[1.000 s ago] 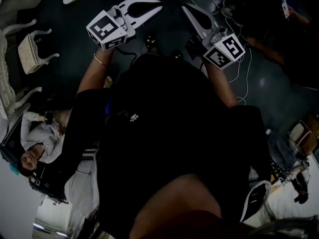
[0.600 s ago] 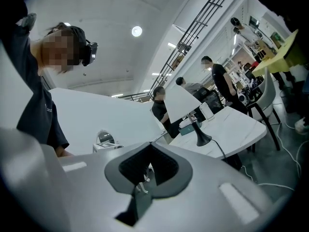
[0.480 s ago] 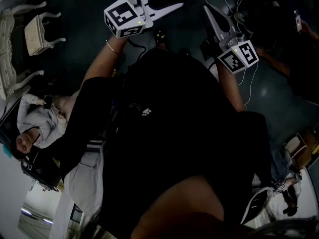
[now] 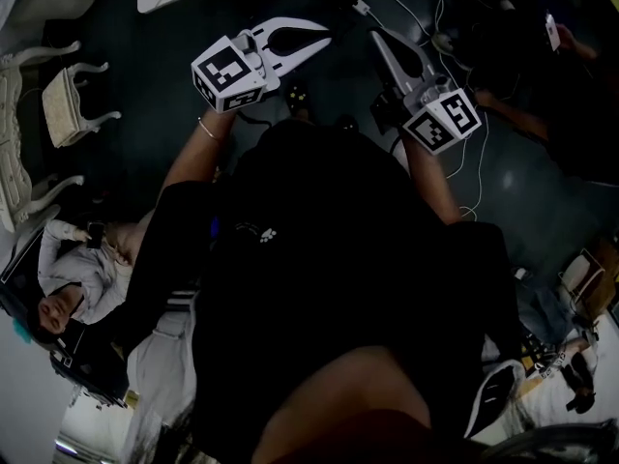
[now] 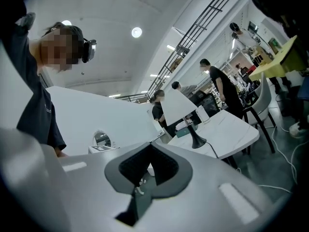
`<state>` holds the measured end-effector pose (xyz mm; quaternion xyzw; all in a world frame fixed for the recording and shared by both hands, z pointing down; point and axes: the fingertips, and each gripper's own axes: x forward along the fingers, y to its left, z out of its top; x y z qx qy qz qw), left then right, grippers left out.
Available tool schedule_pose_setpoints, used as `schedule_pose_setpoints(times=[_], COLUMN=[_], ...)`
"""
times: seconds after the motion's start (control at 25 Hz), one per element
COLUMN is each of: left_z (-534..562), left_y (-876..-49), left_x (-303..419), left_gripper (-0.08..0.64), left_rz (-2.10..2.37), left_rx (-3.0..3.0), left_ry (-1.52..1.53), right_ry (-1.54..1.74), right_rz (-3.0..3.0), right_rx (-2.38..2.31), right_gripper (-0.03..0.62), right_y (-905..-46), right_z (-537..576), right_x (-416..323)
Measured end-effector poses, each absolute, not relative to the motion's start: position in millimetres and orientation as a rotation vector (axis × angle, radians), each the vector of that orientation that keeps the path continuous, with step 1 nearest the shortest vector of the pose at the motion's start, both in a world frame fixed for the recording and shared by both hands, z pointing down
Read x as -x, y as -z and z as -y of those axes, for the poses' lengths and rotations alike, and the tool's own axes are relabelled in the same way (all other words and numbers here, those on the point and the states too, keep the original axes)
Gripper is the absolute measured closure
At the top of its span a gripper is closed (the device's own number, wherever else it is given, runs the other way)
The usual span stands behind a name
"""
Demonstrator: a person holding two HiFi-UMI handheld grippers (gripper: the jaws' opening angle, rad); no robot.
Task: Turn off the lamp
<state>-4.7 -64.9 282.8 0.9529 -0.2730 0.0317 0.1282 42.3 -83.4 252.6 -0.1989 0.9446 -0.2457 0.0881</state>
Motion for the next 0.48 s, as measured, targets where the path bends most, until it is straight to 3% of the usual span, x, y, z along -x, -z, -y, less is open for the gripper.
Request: schedule_pose_setpoints(times=[0.48], left_z=[69.2], left_y=[-278.6], left_x=[9.7], left_gripper=[0.552], left_rz=[0.857], left_rx=[-2.692], left_ry=[-0.058], right_ry=[0.692], right_rz=[-2.777], right_rx=[0.701], right_gripper=[0.592], right_y=[-251.9], right_z=[94.0], right_x=[-73.2])
